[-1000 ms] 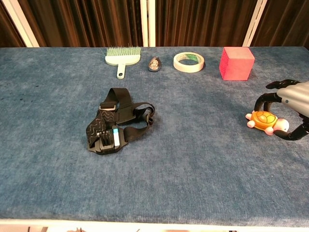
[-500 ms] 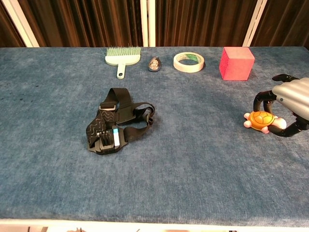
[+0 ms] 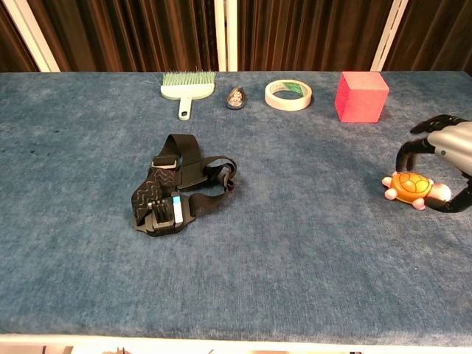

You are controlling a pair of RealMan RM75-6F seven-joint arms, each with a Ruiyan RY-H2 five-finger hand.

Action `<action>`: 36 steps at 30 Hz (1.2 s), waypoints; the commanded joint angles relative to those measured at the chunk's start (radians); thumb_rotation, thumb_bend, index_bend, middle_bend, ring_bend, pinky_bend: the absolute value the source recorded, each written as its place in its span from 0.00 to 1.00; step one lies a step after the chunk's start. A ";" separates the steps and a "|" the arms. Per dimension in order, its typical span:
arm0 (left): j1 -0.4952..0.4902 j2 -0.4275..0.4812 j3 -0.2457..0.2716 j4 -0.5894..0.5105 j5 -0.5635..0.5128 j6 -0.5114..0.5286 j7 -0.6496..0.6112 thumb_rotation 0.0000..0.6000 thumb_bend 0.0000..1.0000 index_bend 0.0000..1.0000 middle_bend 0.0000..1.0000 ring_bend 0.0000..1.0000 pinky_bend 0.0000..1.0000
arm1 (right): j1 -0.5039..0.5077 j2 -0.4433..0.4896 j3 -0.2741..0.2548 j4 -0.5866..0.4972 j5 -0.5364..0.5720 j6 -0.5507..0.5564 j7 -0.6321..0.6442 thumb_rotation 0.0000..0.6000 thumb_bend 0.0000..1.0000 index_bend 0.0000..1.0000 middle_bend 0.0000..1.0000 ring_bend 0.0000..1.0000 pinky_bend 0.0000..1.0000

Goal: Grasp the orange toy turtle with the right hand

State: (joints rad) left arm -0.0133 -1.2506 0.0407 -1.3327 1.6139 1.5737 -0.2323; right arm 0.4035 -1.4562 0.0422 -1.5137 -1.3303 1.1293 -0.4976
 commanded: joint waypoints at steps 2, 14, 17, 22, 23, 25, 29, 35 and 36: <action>0.001 0.000 0.000 -0.001 0.001 0.003 0.000 1.00 0.00 0.04 0.00 0.00 0.00 | -0.005 0.005 -0.003 -0.007 -0.012 0.014 0.008 1.00 0.13 0.05 0.18 0.00 0.00; 0.001 -0.004 0.002 0.008 -0.003 -0.003 -0.009 1.00 0.00 0.04 0.00 0.00 0.00 | 0.000 -0.036 0.004 0.024 0.004 0.014 -0.005 1.00 0.22 0.41 0.40 0.02 0.00; 0.002 -0.004 0.001 0.010 -0.004 -0.001 -0.013 1.00 0.00 0.04 0.00 0.00 0.00 | -0.002 -0.060 0.013 0.042 0.003 0.033 -0.007 1.00 0.29 0.60 0.54 0.10 0.00; 0.001 -0.004 0.001 0.013 -0.004 -0.003 -0.015 1.00 0.00 0.04 0.00 0.00 0.00 | -0.010 -0.089 0.016 0.074 -0.009 0.066 -0.009 1.00 0.34 0.89 0.75 0.23 0.00; 0.001 -0.004 0.001 0.013 -0.004 -0.003 -0.015 1.00 0.00 0.04 0.00 0.00 0.00 | -0.012 -0.096 0.019 0.083 -0.012 0.075 -0.006 1.00 0.36 0.92 0.77 0.25 0.00; 0.001 -0.004 0.001 0.013 -0.004 -0.002 -0.015 1.00 0.00 0.04 0.00 0.00 0.00 | -0.014 -0.103 0.020 0.093 -0.019 0.086 -0.001 1.00 0.38 0.98 0.82 0.28 0.00; 0.001 -0.003 0.001 0.010 -0.002 0.000 -0.012 1.00 0.00 0.04 0.00 0.00 0.00 | -0.016 -0.109 0.021 0.106 -0.019 0.087 -0.002 1.00 0.40 1.00 0.86 0.31 0.00; 0.001 0.000 0.001 0.005 0.000 0.001 -0.007 1.00 0.00 0.04 0.00 0.00 0.00 | -0.014 -0.076 0.009 0.076 -0.012 0.056 0.001 1.00 0.21 0.70 0.64 0.20 0.00; 0.000 0.000 0.001 0.004 0.000 0.001 -0.006 1.00 0.00 0.04 0.00 0.00 0.00 | -0.014 -0.066 0.008 0.065 -0.012 0.054 0.004 1.00 0.13 0.56 0.55 0.15 0.00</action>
State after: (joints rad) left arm -0.0129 -1.2504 0.0417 -1.3284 1.6139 1.5743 -0.2383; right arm 0.3883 -1.5350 0.0542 -1.4346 -1.3451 1.1919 -0.4950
